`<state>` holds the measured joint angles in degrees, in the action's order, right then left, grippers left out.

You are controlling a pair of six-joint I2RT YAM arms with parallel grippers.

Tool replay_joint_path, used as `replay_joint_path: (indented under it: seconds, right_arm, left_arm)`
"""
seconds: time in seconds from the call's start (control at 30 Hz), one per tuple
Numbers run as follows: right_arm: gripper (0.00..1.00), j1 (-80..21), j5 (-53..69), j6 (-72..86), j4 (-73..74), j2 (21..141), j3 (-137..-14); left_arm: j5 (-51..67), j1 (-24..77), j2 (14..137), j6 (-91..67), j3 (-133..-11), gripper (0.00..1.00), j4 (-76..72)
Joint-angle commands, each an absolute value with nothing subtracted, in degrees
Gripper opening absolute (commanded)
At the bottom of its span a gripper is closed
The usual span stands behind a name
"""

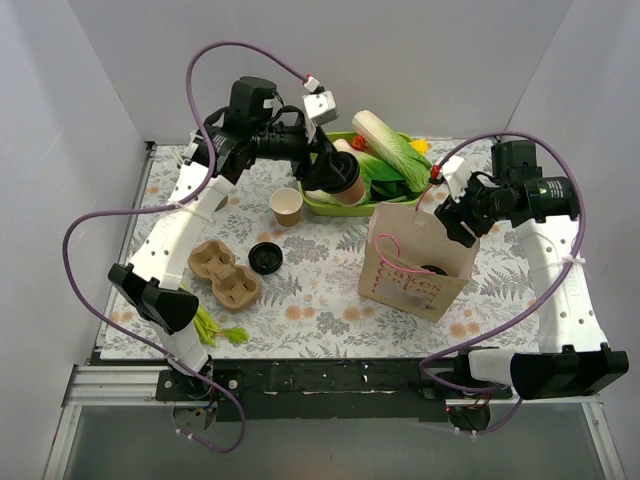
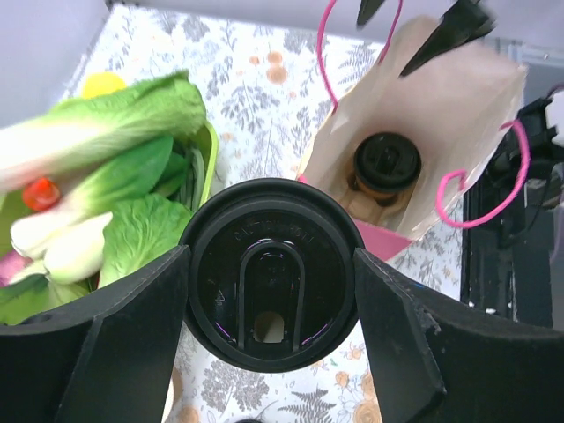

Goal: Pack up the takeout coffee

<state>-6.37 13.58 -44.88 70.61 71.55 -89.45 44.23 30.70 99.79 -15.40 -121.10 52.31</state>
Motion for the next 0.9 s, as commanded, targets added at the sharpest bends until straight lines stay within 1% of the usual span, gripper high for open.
replay_joint_path:
  seconds: [0.0,0.07,0.1,0.17,0.2,0.3,0.37,0.4,0.5,0.57,0.73,0.87]
  right_arm:
    - [0.67,-5.63,18.63,-49.12,71.28,71.54,-88.68]
    - [0.6,-5.71,20.47,-49.92,71.72,71.37,-87.19]
    - [0.52,-5.63,21.44,-51.14,72.15,71.37,-86.58]
    - [0.43,-5.71,24.24,-52.46,73.91,71.63,-85.78]
    - [0.37,-5.63,24.95,-52.82,74.26,72.07,-85.61]
    - [0.29,-5.71,27.68,-53.26,75.15,72.95,-85.87]
    - [0.27,-5.71,29.52,-53.26,75.15,73.21,-86.65]
    - [0.2,-5.89,30.05,-53.09,75.15,73.39,-87.01]
    - [0.09,-7.11,32.43,-52.3,75.15,73.48,-87.54]
    - [0.06,-8.26,33.31,-51.34,75.15,73.39,-87.54]
    - [0.01,-14.93,33.49,-48.87,74.97,73.74,-87.71]
    - [0.01,-19.41,33.31,-46.24,74.71,74.53,-88.94]
  left_arm:
    - [46.23,30.59,95.89,-19.07,-126.46,0.0,53.17]
    - [47.89,30.5,95.8,-20.39,-127.0,0.0,53.09]
    - [48.68,30.59,95.71,-20.65,-126.83,0.0,53.09]
    - [49.83,30.59,95.36,-21.79,-126.39,0.0,52.73]
    - [50.27,30.59,95.19,-21.71,-126.3,0.0,52.82]
    - [49.31,30.59,95.19,-20.04,-126.56,0.0,54.31]
    - [48.69,30.67,95.27,-19.17,-127.35,0.0,55.37]
    - [48.26,30.59,95.19,-18.99,-127.79,0.0,55.72]
    - [48.43,30.67,95.1,-18.99,-128.93,0.0,56.95]
    - [48.78,30.59,94.66,-18.55,-128.68,0.0,57.74]
    - [49.66,31.11,93.43,-18.37,-127.35,0.0,58.18]
    - [49.13,32.16,93.34,-17.14,-128.14,0.0,59.59]
